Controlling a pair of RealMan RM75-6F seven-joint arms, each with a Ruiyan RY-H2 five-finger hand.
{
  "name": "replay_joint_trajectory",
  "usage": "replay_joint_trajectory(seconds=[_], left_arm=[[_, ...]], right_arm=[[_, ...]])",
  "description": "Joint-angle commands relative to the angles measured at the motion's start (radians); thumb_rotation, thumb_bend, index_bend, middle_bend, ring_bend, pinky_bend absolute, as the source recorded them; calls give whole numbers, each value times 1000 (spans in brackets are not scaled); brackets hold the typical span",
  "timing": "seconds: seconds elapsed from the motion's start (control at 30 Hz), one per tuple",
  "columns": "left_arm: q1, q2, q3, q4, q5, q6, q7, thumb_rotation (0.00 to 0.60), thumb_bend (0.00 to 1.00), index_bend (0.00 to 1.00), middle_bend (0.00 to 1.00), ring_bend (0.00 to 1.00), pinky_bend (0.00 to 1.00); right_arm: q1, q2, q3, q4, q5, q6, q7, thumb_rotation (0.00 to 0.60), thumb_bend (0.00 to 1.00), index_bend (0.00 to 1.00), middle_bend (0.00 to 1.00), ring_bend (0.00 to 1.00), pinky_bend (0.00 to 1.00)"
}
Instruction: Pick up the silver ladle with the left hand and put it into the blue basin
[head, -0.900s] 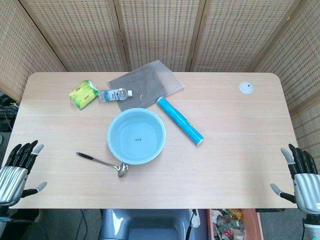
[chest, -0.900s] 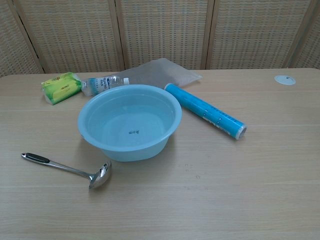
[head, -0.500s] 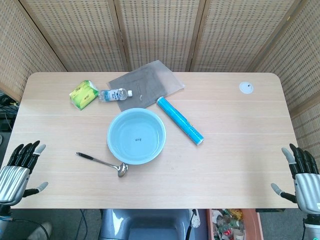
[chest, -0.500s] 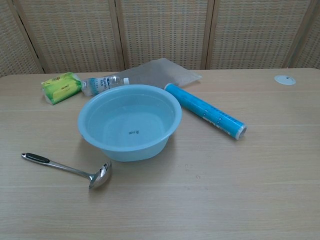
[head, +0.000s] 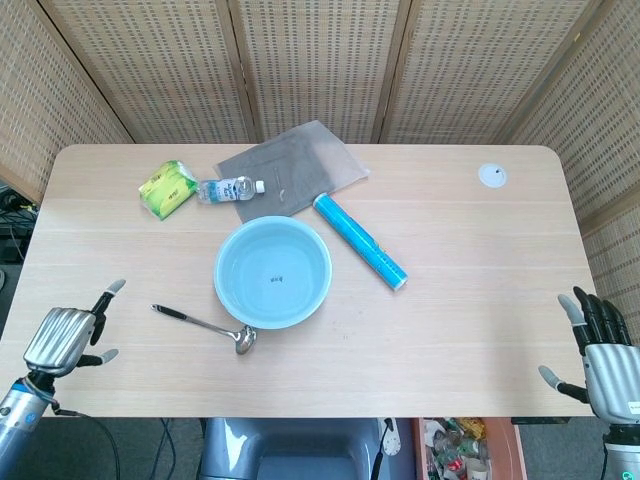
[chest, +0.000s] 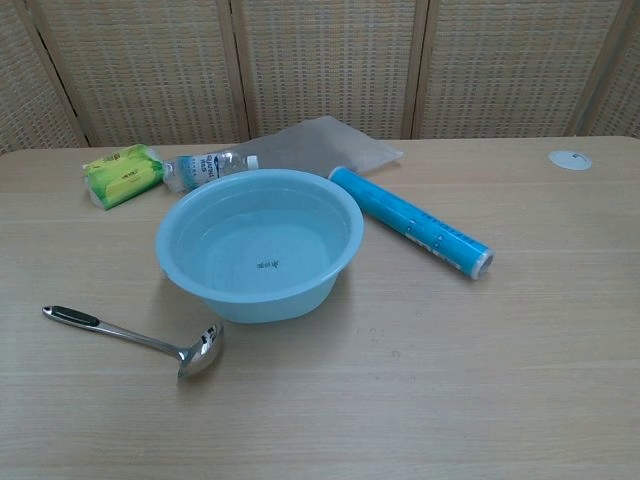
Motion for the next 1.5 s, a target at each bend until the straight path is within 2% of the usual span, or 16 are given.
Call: replay_joint_trajectory(seconds=[0.03,0.17,0.23,0.27,0.33,0.4,0.63,1.03,1.5], left_arm=[[-69,-62,-17,87,-25,-93,-9,600,115,0,940,908,966],[-119,-94,-5,156,-20,-174,-45,600,115,23,941,908,967],[-134,-116,0,188,-22,-200,-71,600,119,124,942,908,967],[-140,-126,2,200,-27,-213,-89,600,142,203,941,908,966],[-151,-154,0,231,-45,-237,-115,600,208,292,941,908,966],[-157,-172,-2,255,-53,-244,-113,600,275,345,941,908,966],[-181,-215,-8,296,-89,-277,-81,600,370,368,941,908,966],[-217,-310,-17,368,-151,-323,-2,600,371,381,942,908,967],[-223,-398,-22,449,-177,-306,3,600,371,443,941,908,967]], right_arm=[[3,-2,1,-1,4,-6,-2,600,0,0,0,0,0],[8,-2,2,-1,14,-19,-7,600,0,0,0,0,0],[11,-2,1,-1,19,-27,-8,600,0,0,0,0,0],[12,-2,2,-1,21,-30,-9,600,0,0,0,0,0],[15,-2,2,-1,27,-37,-11,600,0,0,0,0,0],[17,-3,3,-1,31,-41,-11,600,0,0,0,0,0],[23,2,2,-3,44,-61,-8,600,0,0,0,0,0],[29,14,-4,-3,47,-78,16,600,0,0,0,0,0],[34,28,-6,-1,51,-90,52,600,0,0,0,0,0]])
